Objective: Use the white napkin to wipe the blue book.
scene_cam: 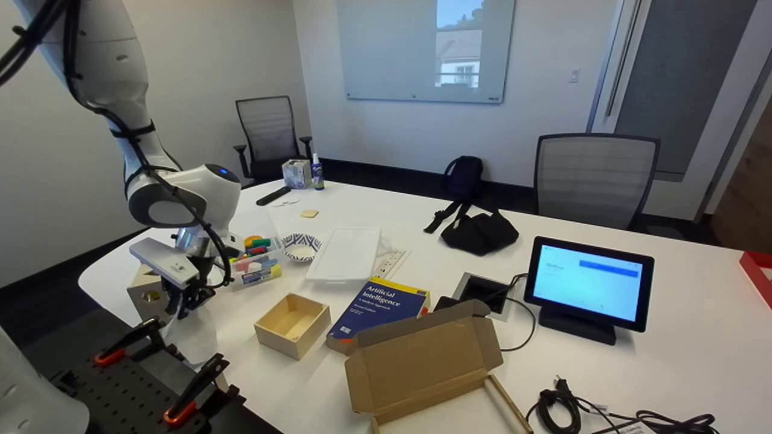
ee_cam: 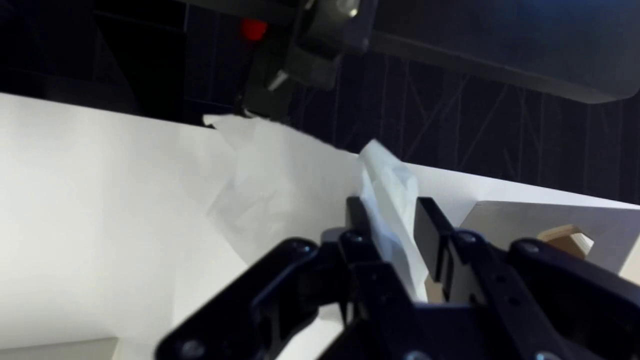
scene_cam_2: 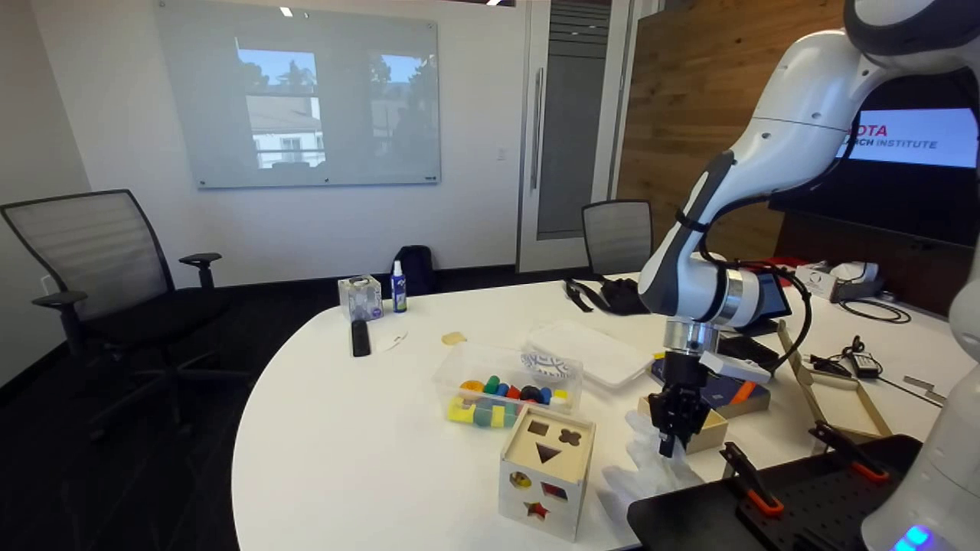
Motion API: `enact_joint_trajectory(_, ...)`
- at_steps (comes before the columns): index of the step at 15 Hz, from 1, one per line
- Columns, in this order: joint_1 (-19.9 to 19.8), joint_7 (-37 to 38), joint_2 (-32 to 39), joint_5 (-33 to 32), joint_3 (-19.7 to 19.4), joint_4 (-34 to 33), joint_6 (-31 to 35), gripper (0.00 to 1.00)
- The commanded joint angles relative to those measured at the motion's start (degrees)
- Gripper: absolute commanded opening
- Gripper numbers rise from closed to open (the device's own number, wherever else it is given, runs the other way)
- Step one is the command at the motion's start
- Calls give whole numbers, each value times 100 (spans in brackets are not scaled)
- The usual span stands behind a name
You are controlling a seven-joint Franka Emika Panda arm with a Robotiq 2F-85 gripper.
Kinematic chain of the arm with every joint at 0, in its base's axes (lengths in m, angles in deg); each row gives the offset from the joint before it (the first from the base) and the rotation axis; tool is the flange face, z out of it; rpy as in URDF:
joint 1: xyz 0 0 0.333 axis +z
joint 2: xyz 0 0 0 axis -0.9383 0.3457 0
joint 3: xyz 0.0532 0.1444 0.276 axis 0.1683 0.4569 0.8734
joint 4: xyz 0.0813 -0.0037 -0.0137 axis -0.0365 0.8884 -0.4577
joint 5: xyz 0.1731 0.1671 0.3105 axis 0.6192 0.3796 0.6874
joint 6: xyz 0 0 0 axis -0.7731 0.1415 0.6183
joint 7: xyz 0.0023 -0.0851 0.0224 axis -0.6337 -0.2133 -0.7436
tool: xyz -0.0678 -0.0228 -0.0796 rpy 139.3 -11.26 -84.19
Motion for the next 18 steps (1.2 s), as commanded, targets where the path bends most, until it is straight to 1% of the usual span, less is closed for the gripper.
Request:
enact_joint_trajectory(1, -322, -67, -190, 99, 188, 12, 43, 64)
enact_joint_trajectory(3, -504, -103, -392, 61, 194, -9, -278, 79)
enact_joint_trajectory(4, -497, 7, -487, -56, 128, 11, -348, 88)
enact_joint_trajectory(6, -455, 230, -695, -280, 1, 29, -567, 100)
enact_joint_trajectory(7, -381, 424, -873, -459, -101, 86, -620, 100)
enact_joint_trajectory(8, -226, 749, -1083, -739, -200, 197, -490, 100)
enact_joint_trajectory(12, 98, 1964, -1828, -2000, -411, 414, -437, 100)
enact_joint_trajectory(14, 210, 2307, -2167, -2323, -428, 447, -239, 100)
enact_joint_trajectory(18, 350, 2571, -2631, -2474, -472, 439, 207, 100)
